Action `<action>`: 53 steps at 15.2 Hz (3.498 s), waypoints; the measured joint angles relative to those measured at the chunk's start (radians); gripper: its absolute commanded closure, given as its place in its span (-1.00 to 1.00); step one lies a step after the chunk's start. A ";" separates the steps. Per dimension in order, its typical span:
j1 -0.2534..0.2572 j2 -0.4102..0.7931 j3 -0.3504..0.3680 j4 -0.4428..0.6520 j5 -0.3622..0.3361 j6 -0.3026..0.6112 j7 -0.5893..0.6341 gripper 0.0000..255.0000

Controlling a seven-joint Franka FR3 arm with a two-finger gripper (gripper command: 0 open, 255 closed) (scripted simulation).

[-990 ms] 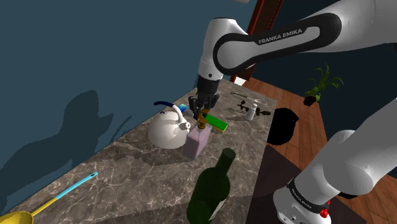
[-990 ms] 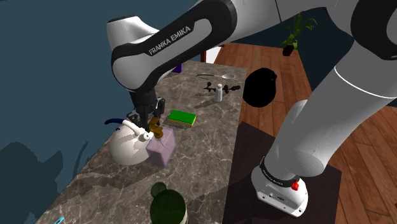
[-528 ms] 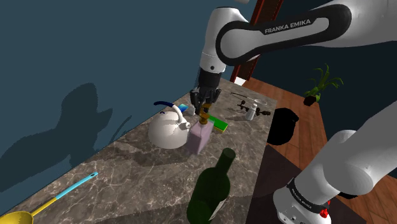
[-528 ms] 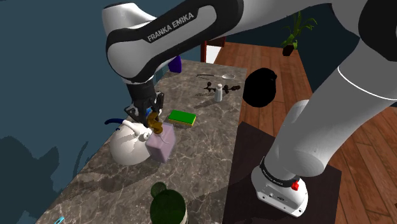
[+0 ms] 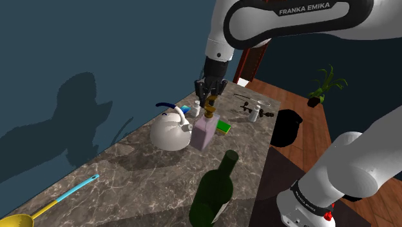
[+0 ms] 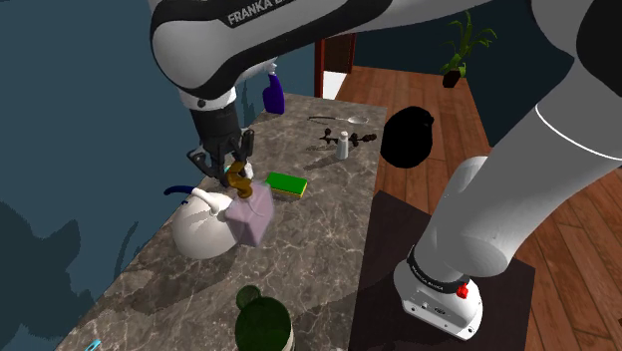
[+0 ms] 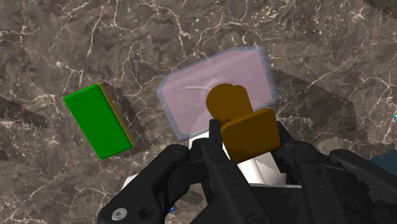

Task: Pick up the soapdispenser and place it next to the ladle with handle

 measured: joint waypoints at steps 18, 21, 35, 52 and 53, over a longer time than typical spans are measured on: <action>-0.005 -0.012 -0.010 0.226 -0.007 -0.237 0.022 1.00; -0.006 -0.006 -0.011 0.275 -0.009 -0.280 0.027 1.00; -0.008 0.038 -0.012 0.513 -0.019 -0.474 0.053 1.00; 0.074 0.123 0.092 0.746 -0.022 -0.602 0.258 1.00; 0.085 0.122 0.105 0.741 -0.020 -0.595 0.283 1.00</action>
